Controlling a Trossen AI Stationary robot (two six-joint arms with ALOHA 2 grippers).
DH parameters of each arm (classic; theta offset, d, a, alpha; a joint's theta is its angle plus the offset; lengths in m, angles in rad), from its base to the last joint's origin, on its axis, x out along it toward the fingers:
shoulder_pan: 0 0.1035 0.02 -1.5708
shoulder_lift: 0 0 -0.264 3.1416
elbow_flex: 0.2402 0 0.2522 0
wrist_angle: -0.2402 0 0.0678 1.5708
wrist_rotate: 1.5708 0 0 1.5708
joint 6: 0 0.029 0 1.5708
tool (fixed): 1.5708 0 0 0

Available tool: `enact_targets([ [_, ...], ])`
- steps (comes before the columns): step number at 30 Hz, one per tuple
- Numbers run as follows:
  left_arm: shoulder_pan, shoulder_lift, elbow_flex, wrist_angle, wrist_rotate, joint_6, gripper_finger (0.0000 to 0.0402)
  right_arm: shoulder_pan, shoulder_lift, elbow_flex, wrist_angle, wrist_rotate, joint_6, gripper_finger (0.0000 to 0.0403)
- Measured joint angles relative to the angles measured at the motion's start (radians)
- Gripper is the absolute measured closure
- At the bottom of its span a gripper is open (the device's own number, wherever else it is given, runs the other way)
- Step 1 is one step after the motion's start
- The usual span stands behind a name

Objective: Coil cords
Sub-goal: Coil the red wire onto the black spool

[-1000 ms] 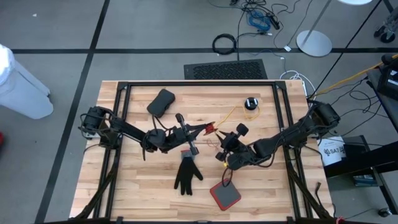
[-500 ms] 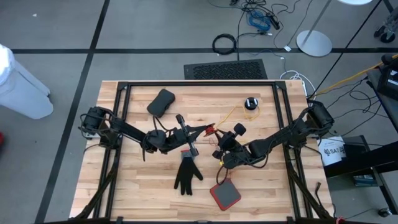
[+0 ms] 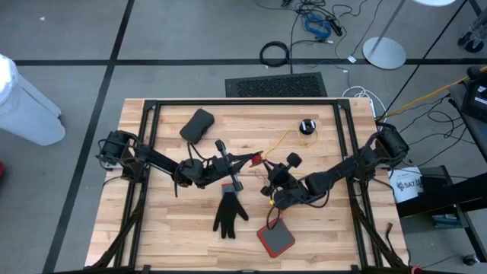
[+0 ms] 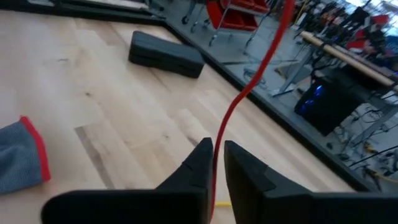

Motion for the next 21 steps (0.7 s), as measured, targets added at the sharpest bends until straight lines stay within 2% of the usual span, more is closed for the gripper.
enact_targets([
  [5, 0.000, 0.000, 0.000, 0.000, 0.000, 0.000, 0.0401, -0.012, 0.001, 0.000, 0.001, -0.046, 0.001, 0.0395],
  [11, 0.000, 0.000, 0.000, 0.000, 0.000, 0.000, 0.0401, -0.017, 0.002, 0.000, 0.046, -0.042, 0.003, 0.0402],
  [15, 0.000, 0.000, 0.000, 0.000, 0.000, 0.000, 0.0401, -0.038, 0.035, 0.000, 0.157, -0.023, 0.000, 0.0402],
  [21, 0.001, 0.000, 0.000, -0.022, -0.001, 0.003, 0.0401, -0.074, 0.101, 0.000, 0.331, -0.075, -0.015, 0.0402],
])
